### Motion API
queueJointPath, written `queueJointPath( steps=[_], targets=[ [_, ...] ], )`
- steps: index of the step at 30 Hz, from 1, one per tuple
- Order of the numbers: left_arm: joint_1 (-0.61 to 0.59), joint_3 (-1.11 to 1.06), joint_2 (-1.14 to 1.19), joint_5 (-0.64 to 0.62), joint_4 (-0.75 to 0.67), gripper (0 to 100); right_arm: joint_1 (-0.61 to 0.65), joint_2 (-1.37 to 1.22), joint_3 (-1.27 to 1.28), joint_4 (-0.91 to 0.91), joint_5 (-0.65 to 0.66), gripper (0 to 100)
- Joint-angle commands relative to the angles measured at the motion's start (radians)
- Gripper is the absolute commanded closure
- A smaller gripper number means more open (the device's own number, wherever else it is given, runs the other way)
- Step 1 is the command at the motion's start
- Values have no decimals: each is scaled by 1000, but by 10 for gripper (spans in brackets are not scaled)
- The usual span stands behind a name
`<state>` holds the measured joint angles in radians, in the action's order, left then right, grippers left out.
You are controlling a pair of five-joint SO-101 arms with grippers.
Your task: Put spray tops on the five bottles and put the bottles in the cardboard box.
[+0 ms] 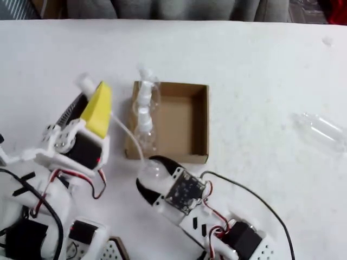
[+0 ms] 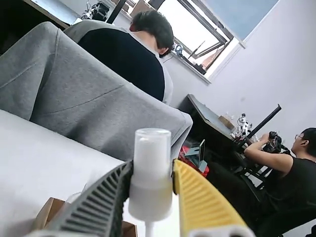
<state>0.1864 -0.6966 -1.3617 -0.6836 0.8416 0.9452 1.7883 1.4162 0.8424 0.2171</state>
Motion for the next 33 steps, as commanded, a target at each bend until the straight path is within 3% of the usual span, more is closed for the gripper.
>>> queueJointPath(
  steps=[1, 5, 10, 15, 20, 33],
  targets=[
    [-5, 2, -7, 2, -43, 976, 12, 2, -21, -27, -6, 981],
    [1, 0, -7, -2, -41, 976, 13, 2, -21, -27, -6, 981],
    [90, 8, -7, 2, 17, 976, 7, 2, -26, -27, -6, 981],
    [173, 0, -7, 95, 44, 977, -47, 2, -28, -47, -12, 981],
    [220, 0, -7, 107, 120, 977, -84, 2, -28, -47, -14, 981],
    [229, -25, -7, 109, 215, 977, -88, 7, -29, -50, -14, 981]
  ],
)
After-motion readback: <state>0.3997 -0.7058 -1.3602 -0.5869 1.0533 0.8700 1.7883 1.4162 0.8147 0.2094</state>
